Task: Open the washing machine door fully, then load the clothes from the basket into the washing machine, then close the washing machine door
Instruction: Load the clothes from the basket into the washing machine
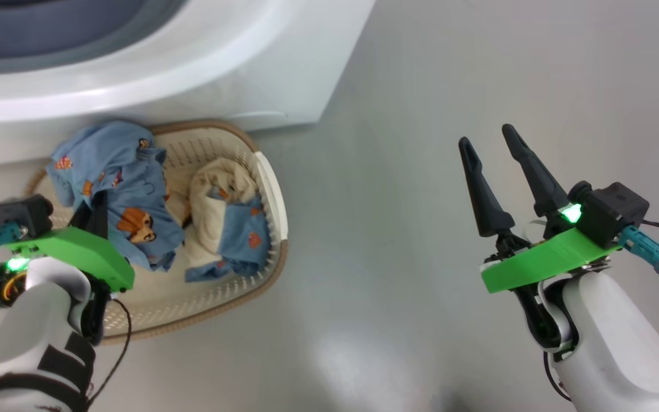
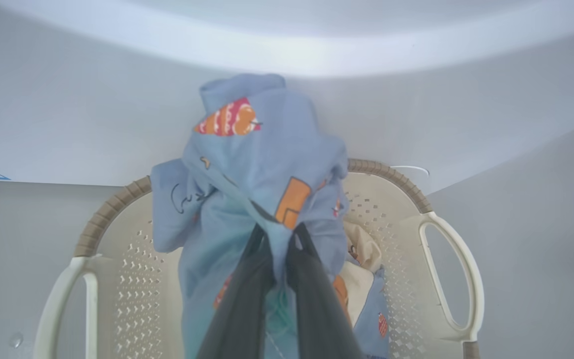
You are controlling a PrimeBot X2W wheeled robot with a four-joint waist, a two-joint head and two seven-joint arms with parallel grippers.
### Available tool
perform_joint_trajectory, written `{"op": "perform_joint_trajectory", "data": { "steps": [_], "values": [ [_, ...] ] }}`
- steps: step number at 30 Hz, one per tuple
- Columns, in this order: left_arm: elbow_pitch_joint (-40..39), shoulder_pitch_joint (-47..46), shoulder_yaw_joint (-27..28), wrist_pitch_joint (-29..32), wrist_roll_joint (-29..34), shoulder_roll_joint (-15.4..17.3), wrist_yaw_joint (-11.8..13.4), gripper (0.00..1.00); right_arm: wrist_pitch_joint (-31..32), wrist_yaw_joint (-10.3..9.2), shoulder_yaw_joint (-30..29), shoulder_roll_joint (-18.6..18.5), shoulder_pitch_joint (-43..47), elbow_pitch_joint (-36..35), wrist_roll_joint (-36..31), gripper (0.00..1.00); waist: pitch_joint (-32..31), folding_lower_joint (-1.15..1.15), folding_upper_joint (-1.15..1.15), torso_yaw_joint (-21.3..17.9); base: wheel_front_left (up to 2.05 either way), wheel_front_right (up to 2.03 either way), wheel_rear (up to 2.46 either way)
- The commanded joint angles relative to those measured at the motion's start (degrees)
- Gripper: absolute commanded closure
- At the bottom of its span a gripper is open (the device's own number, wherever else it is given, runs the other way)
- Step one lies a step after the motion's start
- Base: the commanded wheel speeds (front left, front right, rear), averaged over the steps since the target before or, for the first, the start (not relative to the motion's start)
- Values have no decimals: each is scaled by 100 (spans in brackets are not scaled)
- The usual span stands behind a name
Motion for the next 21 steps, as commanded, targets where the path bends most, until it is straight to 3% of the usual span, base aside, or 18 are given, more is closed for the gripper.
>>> {"op": "perform_joint_trajectory", "data": {
  "steps": [1,13,21],
  "values": [
    [-381,306,288,-77,84,205,16,100,-51,26,65,-99,238,-79,71,0,-497,1,0,314,0,0,0],
    [-2107,1525,1422,-79,958,15,119,100,-51,26,-24,-299,667,35,162,0,-1307,1,0,603,0,0,0],
    [-3194,2425,2179,-79,1661,-302,62,100,-51,26,-93,-446,1044,86,227,0,-1877,1,0,755,0,0,0]
  ]
}}
